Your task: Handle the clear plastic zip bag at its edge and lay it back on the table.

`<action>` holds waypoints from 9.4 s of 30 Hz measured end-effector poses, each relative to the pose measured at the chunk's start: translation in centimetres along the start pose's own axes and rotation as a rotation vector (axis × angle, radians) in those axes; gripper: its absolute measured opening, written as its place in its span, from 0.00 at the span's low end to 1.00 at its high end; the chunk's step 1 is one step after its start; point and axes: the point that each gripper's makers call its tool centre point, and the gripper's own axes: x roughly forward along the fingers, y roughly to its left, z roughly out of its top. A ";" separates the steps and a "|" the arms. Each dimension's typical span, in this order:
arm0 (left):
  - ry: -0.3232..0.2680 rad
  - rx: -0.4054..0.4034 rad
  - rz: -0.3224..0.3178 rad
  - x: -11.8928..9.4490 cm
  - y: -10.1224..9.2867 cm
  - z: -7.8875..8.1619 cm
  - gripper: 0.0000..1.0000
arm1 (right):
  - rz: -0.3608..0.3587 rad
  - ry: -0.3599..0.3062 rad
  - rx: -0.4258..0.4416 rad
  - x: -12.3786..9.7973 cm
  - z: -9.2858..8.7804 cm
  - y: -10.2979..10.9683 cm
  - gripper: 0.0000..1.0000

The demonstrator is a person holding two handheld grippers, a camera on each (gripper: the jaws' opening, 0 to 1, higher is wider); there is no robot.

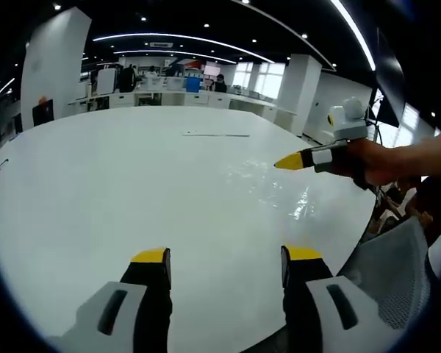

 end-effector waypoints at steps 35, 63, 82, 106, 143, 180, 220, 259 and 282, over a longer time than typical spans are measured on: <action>0.039 0.009 -0.010 0.3 -0.3 -0.8 0.56 | -0.015 0.104 -0.056 9.8 1.1 -4.9 0.75; 0.079 0.035 -0.030 0.5 -1.0 -1.4 0.50 | -0.084 0.118 -0.110 10.8 -1.1 -4.8 0.47; 0.096 0.044 -0.026 0.6 -0.9 -1.8 0.44 | -0.184 0.212 -0.183 9.4 -0.6 -5.9 0.00; 0.026 -0.071 -0.007 0.6 0.3 0.2 0.40 | -0.102 0.041 -0.279 6.0 6.0 -3.1 0.00; 0.106 0.237 -0.193 7.4 -1.1 7.4 0.28 | 0.059 -0.141 -0.548 -0.3 8.4 7.2 0.00; -0.032 0.386 -0.030 7.1 3.2 19.2 0.00 | 0.055 -0.221 -0.590 -2.1 13.3 6.8 0.08; 0.006 0.770 -0.055 4.9 -2.4 14.8 0.00 | 0.109 -0.163 -0.933 -8.4 10.8 10.7 0.22; 0.071 1.110 -0.130 3.6 -5.3 10.9 0.00 | 0.358 0.040 -1.482 -5.2 4.4 18.3 0.00; 0.082 1.074 -0.120 3.0 -4.8 10.2 0.00 | 0.320 0.059 -1.434 -5.5 3.9 17.7 0.00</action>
